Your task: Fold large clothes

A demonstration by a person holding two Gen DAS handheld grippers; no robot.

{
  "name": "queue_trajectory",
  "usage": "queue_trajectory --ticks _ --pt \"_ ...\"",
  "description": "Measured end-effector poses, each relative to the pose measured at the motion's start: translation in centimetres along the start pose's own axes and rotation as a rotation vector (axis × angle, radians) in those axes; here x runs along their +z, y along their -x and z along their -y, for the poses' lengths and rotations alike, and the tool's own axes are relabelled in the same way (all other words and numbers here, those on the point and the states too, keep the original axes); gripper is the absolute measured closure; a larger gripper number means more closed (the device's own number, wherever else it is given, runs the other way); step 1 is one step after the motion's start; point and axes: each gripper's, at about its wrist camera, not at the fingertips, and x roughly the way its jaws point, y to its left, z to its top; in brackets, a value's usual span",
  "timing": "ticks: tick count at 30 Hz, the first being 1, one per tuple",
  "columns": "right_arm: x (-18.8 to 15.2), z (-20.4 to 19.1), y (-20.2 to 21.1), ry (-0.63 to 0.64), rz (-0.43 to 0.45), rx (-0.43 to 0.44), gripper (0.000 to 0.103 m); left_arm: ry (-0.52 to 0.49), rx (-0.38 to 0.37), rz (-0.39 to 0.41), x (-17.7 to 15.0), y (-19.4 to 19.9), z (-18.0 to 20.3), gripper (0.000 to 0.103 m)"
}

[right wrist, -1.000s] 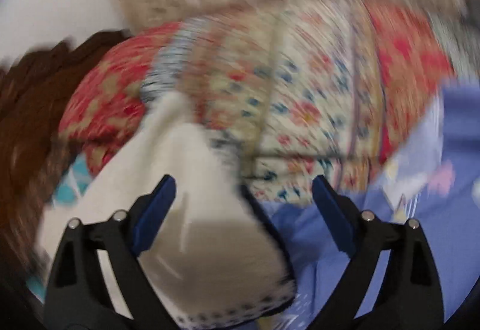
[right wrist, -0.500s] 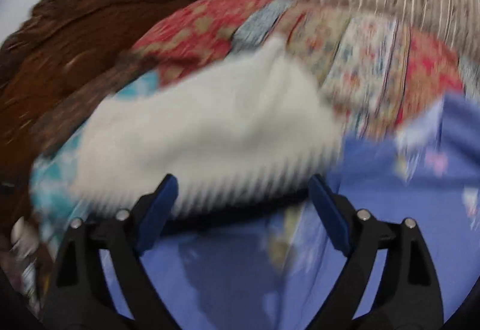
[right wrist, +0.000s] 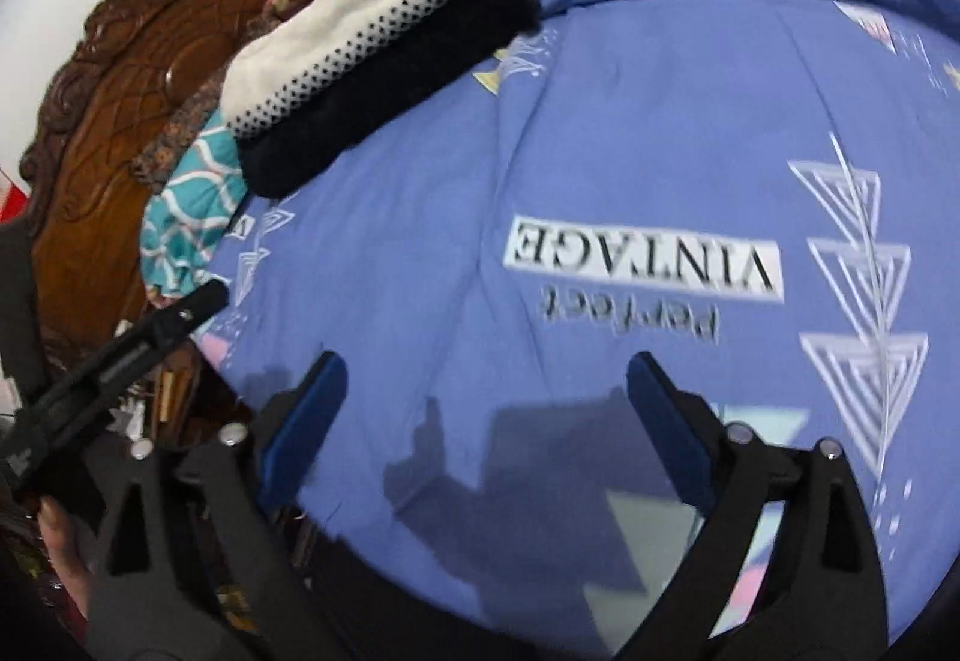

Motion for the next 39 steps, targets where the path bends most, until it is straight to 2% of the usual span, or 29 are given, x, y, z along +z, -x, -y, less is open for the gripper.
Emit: queue_trajectory --ticks 2,6,11,15,39 --pt "-1.3 0.2 1.3 -0.007 0.015 0.024 0.006 -0.018 0.003 0.013 -0.9 1.1 0.8 0.008" --pt "-2.6 0.1 2.8 0.009 0.037 0.058 0.006 -0.056 0.019 0.030 -2.1 2.4 2.1 0.004" --pt "-3.1 0.8 3.6 -0.011 0.047 0.072 0.006 -0.062 0.044 0.040 -2.8 2.8 3.0 0.003" --pt "-3.1 1.1 4.0 -0.015 0.060 0.080 0.006 -0.046 0.029 0.040 -2.9 2.9 3.3 0.003" --pt "-3.0 1.1 3.8 0.000 0.074 0.029 0.006 -0.086 -0.005 0.003 -3.2 1.0 5.0 0.002"
